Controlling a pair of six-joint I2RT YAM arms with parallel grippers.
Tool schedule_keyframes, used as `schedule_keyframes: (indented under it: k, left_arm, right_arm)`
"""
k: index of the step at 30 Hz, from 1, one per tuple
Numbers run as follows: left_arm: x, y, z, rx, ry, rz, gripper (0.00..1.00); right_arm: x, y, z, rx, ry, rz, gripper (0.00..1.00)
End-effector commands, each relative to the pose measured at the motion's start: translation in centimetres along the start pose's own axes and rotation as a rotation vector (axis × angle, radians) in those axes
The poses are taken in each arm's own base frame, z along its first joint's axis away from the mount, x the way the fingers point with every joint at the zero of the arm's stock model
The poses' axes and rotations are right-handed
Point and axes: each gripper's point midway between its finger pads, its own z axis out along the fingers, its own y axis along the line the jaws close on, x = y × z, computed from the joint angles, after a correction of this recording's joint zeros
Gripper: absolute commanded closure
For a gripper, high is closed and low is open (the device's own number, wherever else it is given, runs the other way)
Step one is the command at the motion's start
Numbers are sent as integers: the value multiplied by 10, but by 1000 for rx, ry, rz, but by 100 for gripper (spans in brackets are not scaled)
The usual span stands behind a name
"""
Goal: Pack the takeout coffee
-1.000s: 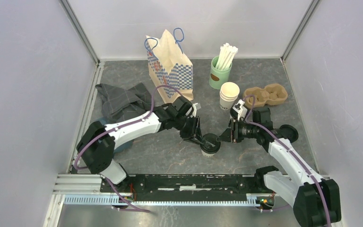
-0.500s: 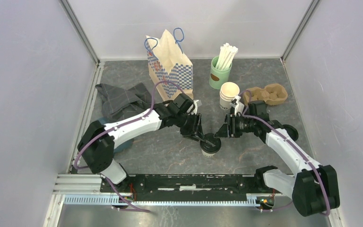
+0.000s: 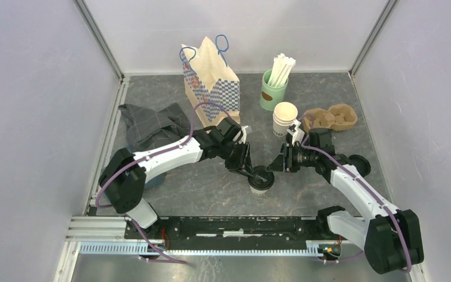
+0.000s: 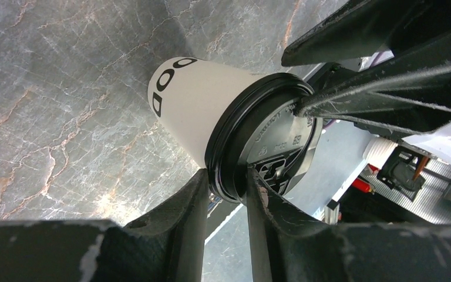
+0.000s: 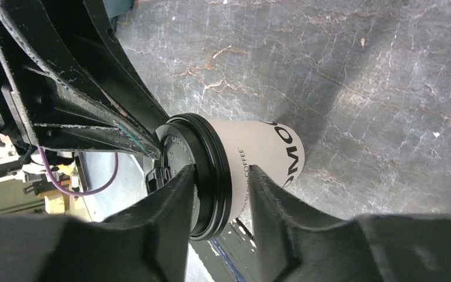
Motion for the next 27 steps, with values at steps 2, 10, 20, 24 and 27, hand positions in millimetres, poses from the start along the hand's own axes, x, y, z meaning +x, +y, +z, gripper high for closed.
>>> schedule_keyframes:
  k: [2,10,20,24,27]
  left_arm:
    - [6,13,-3,-63,15,57,63]
    - [2,10,-1,-56,18,63,63]
    - [1,14,0,-72,13,65,63]
    - [-10,0,-10,-63,-13,82,54]
    - [-20,-15,-25,-49,-55,102,39]
  right_arm:
    - [-11,9,-4,22,9,-22,47]
    - [-25,23,6,10,36,-75,40]
    - [28,-32,12,128,57,-29,53]
    - [4,-2,-3,101,18,-64,45]
    - [6,7,-15,102,22,-75,36]
